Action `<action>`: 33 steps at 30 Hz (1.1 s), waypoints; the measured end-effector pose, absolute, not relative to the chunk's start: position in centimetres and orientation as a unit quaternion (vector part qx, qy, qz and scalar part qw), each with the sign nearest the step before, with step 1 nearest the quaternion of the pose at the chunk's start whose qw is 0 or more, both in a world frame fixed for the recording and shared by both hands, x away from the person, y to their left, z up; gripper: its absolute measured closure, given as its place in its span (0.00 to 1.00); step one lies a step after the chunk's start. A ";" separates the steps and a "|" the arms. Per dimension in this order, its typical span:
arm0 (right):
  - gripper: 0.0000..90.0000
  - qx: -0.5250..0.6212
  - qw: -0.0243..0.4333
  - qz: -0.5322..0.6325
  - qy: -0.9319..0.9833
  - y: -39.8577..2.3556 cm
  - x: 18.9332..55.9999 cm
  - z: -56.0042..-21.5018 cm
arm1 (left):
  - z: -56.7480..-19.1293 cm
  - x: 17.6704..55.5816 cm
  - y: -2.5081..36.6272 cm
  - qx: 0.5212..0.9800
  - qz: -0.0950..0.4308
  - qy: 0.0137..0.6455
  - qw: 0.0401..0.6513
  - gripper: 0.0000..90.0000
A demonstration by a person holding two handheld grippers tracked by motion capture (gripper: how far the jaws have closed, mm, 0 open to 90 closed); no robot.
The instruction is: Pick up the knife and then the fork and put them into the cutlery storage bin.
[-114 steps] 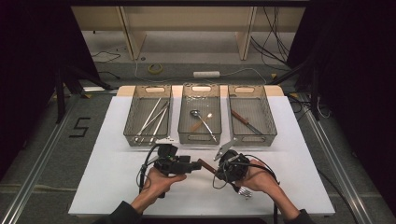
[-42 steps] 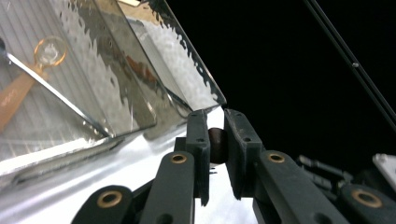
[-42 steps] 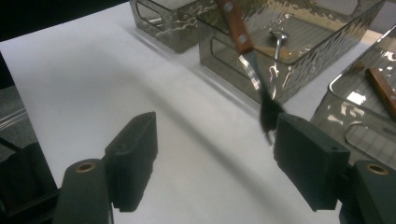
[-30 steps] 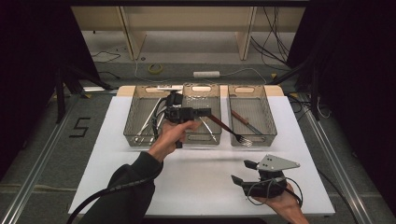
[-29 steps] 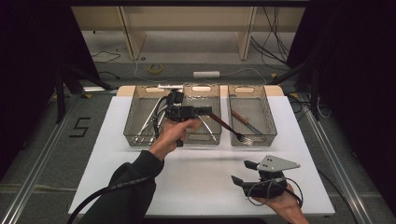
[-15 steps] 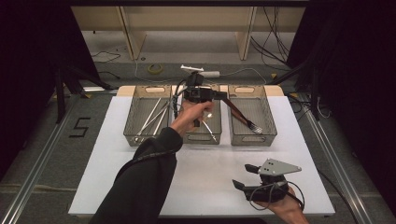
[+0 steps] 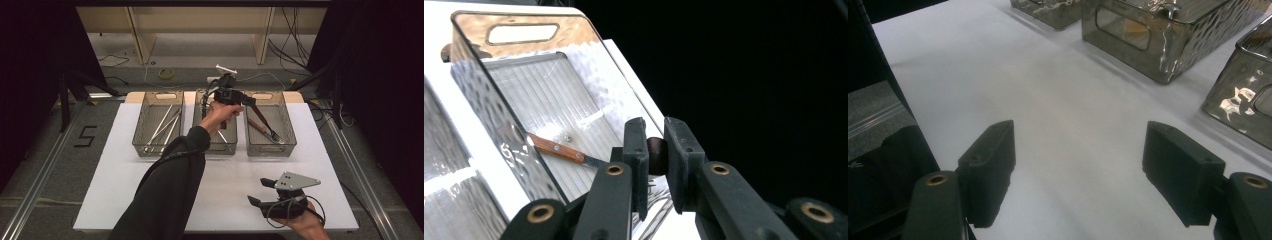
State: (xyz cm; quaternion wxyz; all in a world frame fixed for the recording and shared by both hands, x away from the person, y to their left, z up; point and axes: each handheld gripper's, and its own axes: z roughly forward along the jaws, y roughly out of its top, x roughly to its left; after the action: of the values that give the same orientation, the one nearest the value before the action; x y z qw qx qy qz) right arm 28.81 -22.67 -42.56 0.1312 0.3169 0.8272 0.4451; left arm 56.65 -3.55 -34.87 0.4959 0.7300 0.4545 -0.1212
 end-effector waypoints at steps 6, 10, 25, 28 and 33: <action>0.34 0.316 0.130 0.445 0.828 -22.8 28.8 -42.6 | -35.5 57.0 -4.9 0.743 -0.122 0.452 0.478 0.89; 0.34 0.315 0.130 0.444 0.829 -22.8 28.8 -42.6 | -35.9 57.1 -5.2 0.745 -0.121 0.453 0.474 0.89; 0.34 0.314 0.128 0.445 0.829 -22.7 28.9 -42.6 | -36.5 57.4 -5.9 0.751 -0.114 0.458 0.463 0.88; 0.33 0.314 0.127 0.445 0.829 -22.8 28.9 -42.6 | -36.6 57.4 -6.2 0.751 -0.113 0.459 0.461 0.88; 0.33 0.314 0.127 0.446 0.829 -22.8 28.9 -42.5 | -36.7 57.6 -6.5 0.747 -0.106 0.466 0.462 0.88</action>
State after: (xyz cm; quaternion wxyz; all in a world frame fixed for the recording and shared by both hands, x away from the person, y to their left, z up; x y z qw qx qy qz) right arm 28.85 -22.80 -42.53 0.1268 0.3136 0.8288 0.4457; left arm 57.62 -6.52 -36.65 0.4619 0.7470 0.4664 -0.1055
